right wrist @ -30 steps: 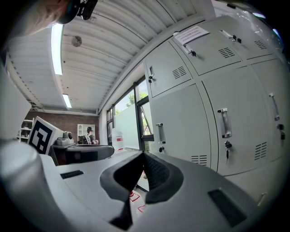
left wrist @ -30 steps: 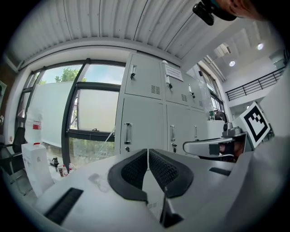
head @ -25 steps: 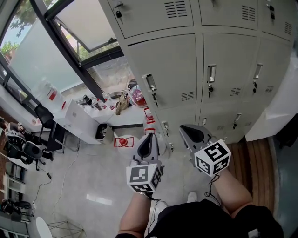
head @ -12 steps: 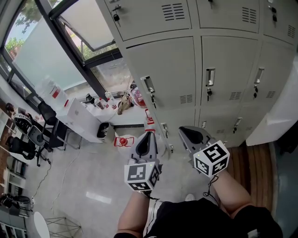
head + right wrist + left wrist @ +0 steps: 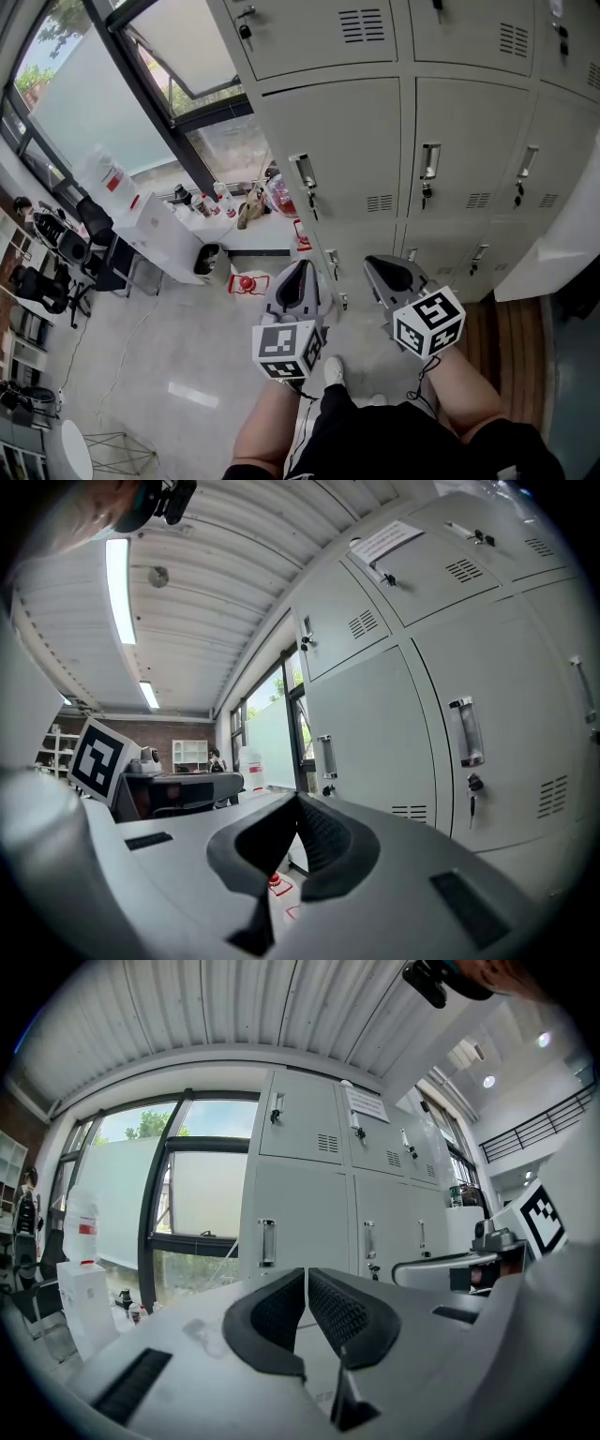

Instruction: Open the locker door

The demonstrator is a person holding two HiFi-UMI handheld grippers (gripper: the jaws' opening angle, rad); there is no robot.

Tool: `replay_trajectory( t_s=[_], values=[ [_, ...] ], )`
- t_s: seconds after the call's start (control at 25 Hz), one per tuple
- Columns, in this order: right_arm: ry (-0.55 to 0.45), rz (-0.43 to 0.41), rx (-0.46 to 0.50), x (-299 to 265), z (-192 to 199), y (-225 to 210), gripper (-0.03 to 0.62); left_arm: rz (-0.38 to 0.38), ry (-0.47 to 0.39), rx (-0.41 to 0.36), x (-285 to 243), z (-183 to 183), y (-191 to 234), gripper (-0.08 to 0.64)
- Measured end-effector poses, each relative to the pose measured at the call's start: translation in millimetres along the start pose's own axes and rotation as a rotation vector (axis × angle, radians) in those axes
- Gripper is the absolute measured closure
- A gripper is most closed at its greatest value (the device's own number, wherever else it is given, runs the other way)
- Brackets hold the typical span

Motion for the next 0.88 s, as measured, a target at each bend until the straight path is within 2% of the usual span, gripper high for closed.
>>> replay_trajectory(
  t_s=[0.32,0.88],
  values=[
    [0.004,0.041,0.009,-18,-1,-17,0.538,0.026,-0.006,0.022,-33,3,16,0.535],
    [0.000,0.115,-0.009,-68,-7,-52,0.538,0.066,-0.005,0.011,-104,-2,57,0.535]
  ],
)
Point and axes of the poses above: the fingertips, and each gripper's own axes: x backward along the fingers, y to its left, z out of its underside, the point moved 3 cm from there along x, backward along the fingers, and after that the axes turned 1 degree about -y, right-handed, at the moved point
